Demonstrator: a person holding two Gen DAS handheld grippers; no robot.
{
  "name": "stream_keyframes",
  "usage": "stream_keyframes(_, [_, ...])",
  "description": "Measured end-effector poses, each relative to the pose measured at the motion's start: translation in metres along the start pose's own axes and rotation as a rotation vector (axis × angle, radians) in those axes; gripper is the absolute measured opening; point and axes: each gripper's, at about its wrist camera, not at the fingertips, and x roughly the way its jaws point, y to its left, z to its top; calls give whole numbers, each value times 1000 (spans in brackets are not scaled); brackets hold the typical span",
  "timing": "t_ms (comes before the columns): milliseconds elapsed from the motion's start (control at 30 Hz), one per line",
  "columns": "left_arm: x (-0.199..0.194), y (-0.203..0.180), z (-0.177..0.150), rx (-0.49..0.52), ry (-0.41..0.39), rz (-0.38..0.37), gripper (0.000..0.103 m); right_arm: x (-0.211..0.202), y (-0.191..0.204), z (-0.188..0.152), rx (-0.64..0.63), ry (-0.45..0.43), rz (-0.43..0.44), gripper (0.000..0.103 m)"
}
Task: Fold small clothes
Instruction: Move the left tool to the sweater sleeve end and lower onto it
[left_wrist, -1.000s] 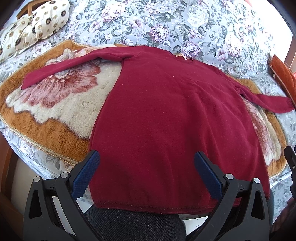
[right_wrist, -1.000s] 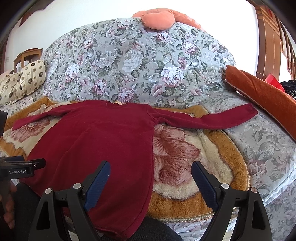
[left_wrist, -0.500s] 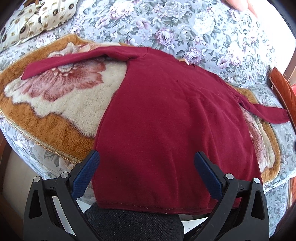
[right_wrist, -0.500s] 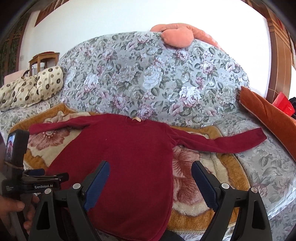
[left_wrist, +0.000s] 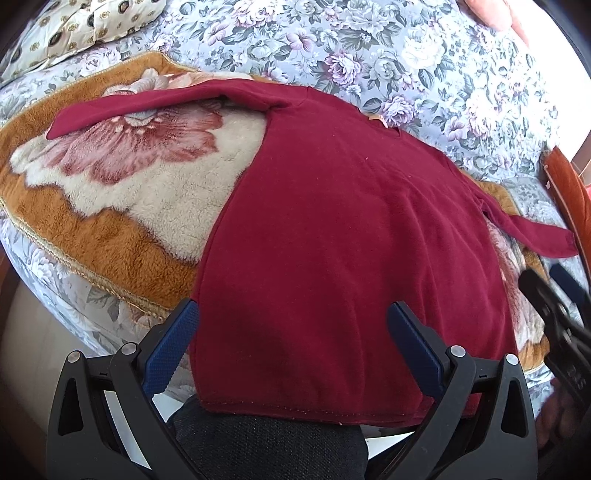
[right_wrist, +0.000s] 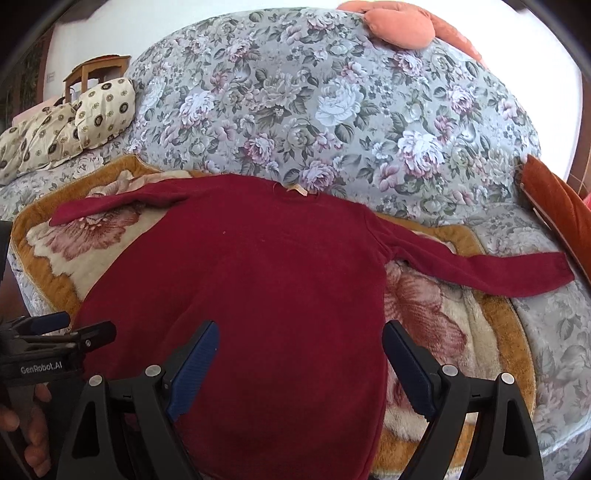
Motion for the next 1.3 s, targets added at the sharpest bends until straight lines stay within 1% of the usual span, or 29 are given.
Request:
stream_keyframes(67, [1, -3, 0, 14, 2, 14, 102, 16, 6, 5, -41, -8, 21, 88])
stream_keyframes(133, [2, -5, -1, 26, 4, 26, 102, 39, 10, 9, -68, 26, 11, 88])
stream_keyframes(200, [2, -6, -1, 33, 4, 40, 102, 56, 10, 8, -63, 54, 12, 88])
stream_keyframes(267, [2, -7, -1, 37, 5, 49, 102, 68, 9, 6, -52, 76, 4, 85])
stream_keyframes(300, [4, -7, -2, 41, 7, 56, 102, 69, 7, 5, -45, 78, 9, 83])
stream_keyframes(400, [7, -12, -2, 63, 16, 74, 102, 63, 2, 3, -27, 31, 20, 83])
stream_keyframes(500, [7, -17, -3, 84, 15, 95, 102, 58, -1, 0, -11, 6, 15, 83])
stream_keyframes(800, [9, -21, -5, 113, 19, 131, 102, 57, -14, 0, 61, 6, 41, 83])
stream_keyframes(1000, [9, -24, -6, 120, 19, 137, 102, 57, -23, -1, 110, 12, 50, 83])
stream_keyframes(1067, [9, -22, -3, 109, 38, 119, 102, 58, -24, -1, 114, 15, 51, 83])
stream_keyframes(1100, [7, -19, 2, 93, 39, 96, 102, 58, -24, -1, 114, 15, 49, 83])
stream_keyframes(1133, [3, -14, 9, 78, 21, 85, 102, 57, -24, -2, 112, 14, 48, 83])
stream_keyframes(1167, [-2, -8, 16, 69, -9, 93, 102, 57, -24, -2, 110, 12, 46, 83])
stream_keyframes(1200, [-10, 3, 28, 56, -58, 128, 102, 57, -24, -2, 107, 11, 46, 83])
stream_keyframes(1267, [-18, 21, 45, 33, -122, 176, 102, 57, -22, -2, 97, 11, 40, 83])
stream_keyframes(1300, [-22, 37, 57, 14, -159, 215, 102, 57, -21, -2, 91, 12, 37, 83])
